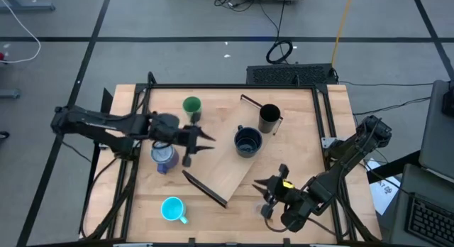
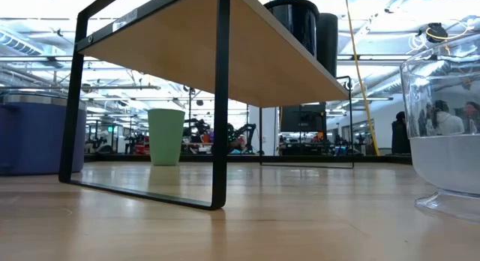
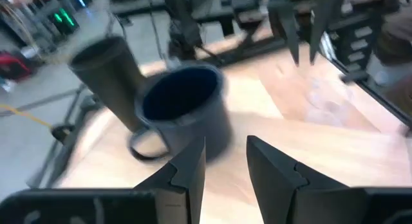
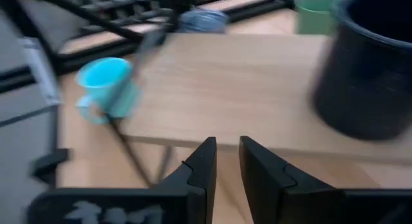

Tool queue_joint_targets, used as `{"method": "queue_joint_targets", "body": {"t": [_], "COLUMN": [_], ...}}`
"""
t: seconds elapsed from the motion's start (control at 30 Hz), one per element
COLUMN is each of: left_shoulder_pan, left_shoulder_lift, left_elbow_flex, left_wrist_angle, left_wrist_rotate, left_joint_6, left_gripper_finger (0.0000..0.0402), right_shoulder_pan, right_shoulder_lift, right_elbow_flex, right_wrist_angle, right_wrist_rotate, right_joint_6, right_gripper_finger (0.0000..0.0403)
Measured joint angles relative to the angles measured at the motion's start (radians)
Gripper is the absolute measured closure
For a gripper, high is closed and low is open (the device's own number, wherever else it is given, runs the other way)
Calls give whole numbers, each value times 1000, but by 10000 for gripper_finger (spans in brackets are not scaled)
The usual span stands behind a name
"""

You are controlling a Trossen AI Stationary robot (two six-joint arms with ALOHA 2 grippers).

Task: Stack small to large cups/mugs on shelf
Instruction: Put the transparent cup on the shelf

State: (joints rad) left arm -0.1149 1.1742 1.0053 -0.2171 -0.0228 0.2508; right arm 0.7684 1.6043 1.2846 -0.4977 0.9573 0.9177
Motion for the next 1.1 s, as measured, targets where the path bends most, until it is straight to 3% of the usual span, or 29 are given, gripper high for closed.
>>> {"method": "queue_joint_targets", "body": {"t": [0.17,0.3,0.5,0.67,1.1], "left_shoulder_pan": [-144,-258,-398,-473,-562], "left_shoulder_lift": [-31,-30,-31,-31,-31], "left_elbow_flex": [-3,-19,-41,-51,-52], "left_wrist_angle": [-87,-103,-103,-102,-102], "left_wrist_rotate": [-146,-294,-478,-546,-617], "left_joint_6": [-75,-138,-220,-246,-280], "left_gripper_finger": [284,284,284,284,284], "right_shoulder_pan": [6,6,-9,-7,52], "right_shoulder_lift": [-8,-37,-68,-73,-72], "right_elbow_flex": [0,0,18,24,24], "right_wrist_angle": [285,414,424,388,304], "right_wrist_rotate": [-62,-70,-68,-73,-101], "right_joint_6": [-240,-330,-413,-477,-258], "right_gripper_finger": [346,346,346,346,346]}}
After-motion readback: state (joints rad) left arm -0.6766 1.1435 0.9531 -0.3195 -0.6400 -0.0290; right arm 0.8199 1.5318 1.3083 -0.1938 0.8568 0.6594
